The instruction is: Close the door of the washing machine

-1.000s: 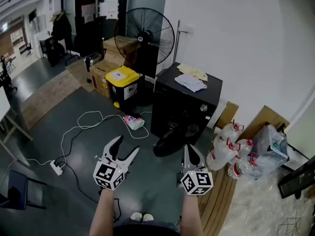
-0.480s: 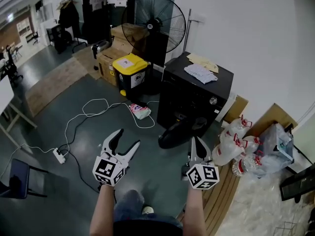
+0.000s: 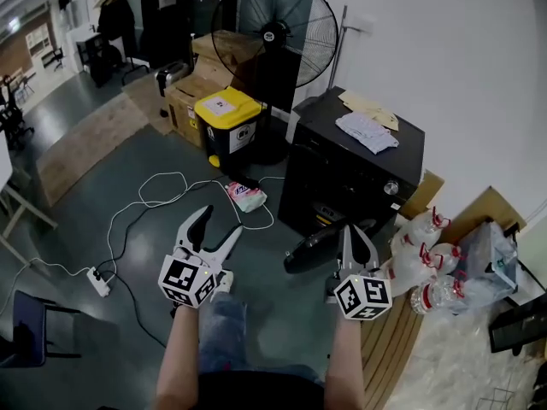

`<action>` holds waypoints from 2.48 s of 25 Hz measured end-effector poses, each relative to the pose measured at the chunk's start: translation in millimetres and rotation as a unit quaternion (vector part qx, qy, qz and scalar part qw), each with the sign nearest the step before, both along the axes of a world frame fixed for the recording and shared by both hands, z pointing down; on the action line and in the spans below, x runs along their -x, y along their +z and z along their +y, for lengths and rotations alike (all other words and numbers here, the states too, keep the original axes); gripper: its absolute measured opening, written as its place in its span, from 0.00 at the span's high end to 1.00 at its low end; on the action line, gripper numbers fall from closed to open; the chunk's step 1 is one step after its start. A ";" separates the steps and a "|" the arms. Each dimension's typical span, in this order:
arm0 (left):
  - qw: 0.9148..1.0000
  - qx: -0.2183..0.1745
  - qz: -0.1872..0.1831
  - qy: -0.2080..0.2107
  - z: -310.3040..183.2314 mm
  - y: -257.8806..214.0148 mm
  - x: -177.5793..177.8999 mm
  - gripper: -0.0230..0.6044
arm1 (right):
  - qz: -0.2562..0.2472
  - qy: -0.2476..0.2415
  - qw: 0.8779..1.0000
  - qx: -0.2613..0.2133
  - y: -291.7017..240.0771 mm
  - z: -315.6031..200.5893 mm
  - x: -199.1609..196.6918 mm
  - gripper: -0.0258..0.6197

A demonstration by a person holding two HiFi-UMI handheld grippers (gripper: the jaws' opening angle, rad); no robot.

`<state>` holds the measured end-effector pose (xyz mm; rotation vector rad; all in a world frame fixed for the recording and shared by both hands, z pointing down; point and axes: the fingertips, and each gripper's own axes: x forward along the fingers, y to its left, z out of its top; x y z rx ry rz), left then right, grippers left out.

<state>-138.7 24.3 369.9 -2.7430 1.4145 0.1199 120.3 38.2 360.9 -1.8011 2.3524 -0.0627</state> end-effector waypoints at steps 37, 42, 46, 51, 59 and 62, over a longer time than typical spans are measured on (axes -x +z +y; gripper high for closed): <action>0.889 0.111 -0.164 0.414 -261.4 229.5 -192.5 0.50 | -0.016 0.309 0.939 0.148 133.3 -230.4 -71.9 0.95; 0.866 0.136 -0.189 0.443 -175.3 338.7 -220.3 0.52 | -0.028 0.322 0.933 0.161 203.8 -203.9 -84.2 0.95; 0.846 0.152 -0.210 0.466 -126.6 401.9 -239.5 0.56 | -0.041 0.334 0.926 0.172 252.0 -184.9 -89.0 0.95; 0.836 0.168 -0.227 0.470 -109.7 442.5 -255.2 0.64 | -0.048 0.343 0.920 0.185 280.8 -171.6 -94.8 0.95; 0.824 0.181 -0.232 0.485 -103.9 452.5 -263.3 0.76 | -0.046 0.337 0.920 0.196 288.1 -175.4 -94.0 0.95; 0.822 0.192 -0.234 0.483 -109.2 453.6 -260.5 0.81 | -0.045 0.330 0.921 0.203 288.5 -182.6 -92.8 0.95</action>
